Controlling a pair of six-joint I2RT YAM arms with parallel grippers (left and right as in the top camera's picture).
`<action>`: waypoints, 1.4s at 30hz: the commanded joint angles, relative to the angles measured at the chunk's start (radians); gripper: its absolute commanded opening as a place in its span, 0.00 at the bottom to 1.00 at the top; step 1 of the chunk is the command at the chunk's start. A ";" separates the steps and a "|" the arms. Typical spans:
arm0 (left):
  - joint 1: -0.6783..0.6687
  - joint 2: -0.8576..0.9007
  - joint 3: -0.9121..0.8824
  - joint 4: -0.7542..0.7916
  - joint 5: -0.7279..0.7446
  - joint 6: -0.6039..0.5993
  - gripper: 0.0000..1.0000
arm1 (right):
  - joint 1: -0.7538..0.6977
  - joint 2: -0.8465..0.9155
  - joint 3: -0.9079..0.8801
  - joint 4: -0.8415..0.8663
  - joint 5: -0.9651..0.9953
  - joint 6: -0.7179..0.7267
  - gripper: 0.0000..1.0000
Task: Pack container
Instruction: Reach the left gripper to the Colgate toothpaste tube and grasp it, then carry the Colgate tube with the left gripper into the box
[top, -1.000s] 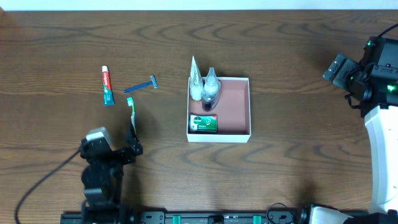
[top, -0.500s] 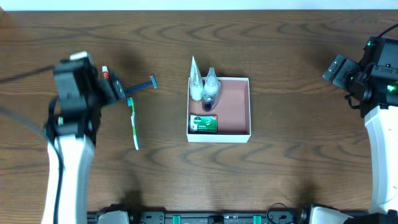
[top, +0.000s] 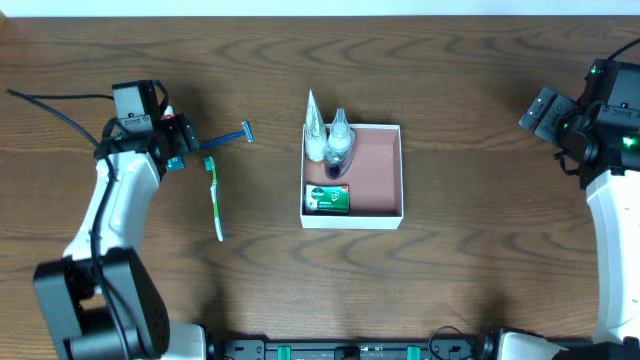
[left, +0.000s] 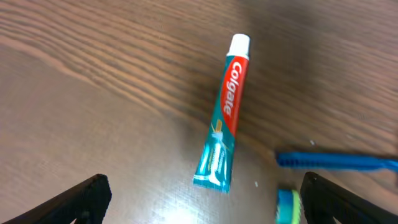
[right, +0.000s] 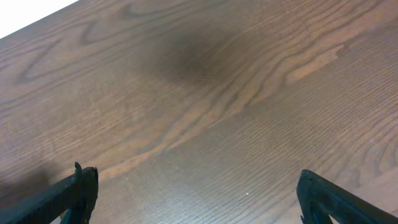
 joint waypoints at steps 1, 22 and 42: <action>0.006 0.043 0.014 0.051 -0.006 0.034 0.98 | -0.005 0.005 0.004 -0.001 0.000 0.013 0.99; 0.086 0.247 0.014 0.295 0.135 0.126 0.98 | -0.005 0.005 0.004 -0.001 0.000 0.013 0.99; 0.086 0.328 0.014 0.333 0.209 0.153 0.40 | -0.005 0.005 0.004 -0.001 0.000 0.013 0.99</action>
